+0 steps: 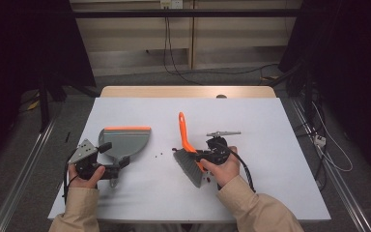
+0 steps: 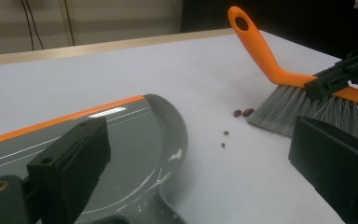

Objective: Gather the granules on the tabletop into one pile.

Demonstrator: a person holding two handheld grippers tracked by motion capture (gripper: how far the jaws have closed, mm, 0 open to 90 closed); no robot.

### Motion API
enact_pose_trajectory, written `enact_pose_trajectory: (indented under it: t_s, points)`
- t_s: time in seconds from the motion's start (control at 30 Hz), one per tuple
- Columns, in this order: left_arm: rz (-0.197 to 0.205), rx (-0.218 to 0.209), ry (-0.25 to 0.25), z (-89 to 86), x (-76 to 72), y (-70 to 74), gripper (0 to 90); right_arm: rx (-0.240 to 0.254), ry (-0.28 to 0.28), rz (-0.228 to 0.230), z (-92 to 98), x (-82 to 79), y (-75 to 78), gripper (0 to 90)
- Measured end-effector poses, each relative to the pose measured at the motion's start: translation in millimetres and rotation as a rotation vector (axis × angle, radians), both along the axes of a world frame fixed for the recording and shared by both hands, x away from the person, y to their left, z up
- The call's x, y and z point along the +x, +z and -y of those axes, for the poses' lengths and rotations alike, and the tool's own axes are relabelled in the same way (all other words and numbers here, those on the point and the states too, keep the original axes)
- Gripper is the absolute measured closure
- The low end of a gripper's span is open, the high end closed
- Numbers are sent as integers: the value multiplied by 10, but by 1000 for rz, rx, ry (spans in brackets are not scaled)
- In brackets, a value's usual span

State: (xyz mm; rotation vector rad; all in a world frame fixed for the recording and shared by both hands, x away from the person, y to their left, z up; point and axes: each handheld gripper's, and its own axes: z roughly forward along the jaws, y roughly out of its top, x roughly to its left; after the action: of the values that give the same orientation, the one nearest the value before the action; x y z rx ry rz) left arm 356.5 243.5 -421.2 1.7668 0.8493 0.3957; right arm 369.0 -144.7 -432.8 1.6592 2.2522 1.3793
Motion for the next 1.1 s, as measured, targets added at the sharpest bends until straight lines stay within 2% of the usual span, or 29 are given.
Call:
enact_pose_trajectory:
  t_s: [0.33,0.47,0.6,0.77,0.93,1.1]
  points:
    - [-3,1,0,6,6,-6,53,-5,-21,-1,108,5,10,712]
    - [-6,1,0,7,8,-8,53,-6,-20,12,136,7,22,714]
    - [-5,3,-4,13,14,-10,53,22,-15,32,126,1,61,715]
    - [-3,1,-1,13,15,-9,53,85,-30,57,103,43,162,715]
    - [-3,2,-2,15,16,-5,53,107,-8,60,-131,99,178,715]
    - [-2,-5,3,-1,12,-2,53,139,17,26,-484,179,103,715]
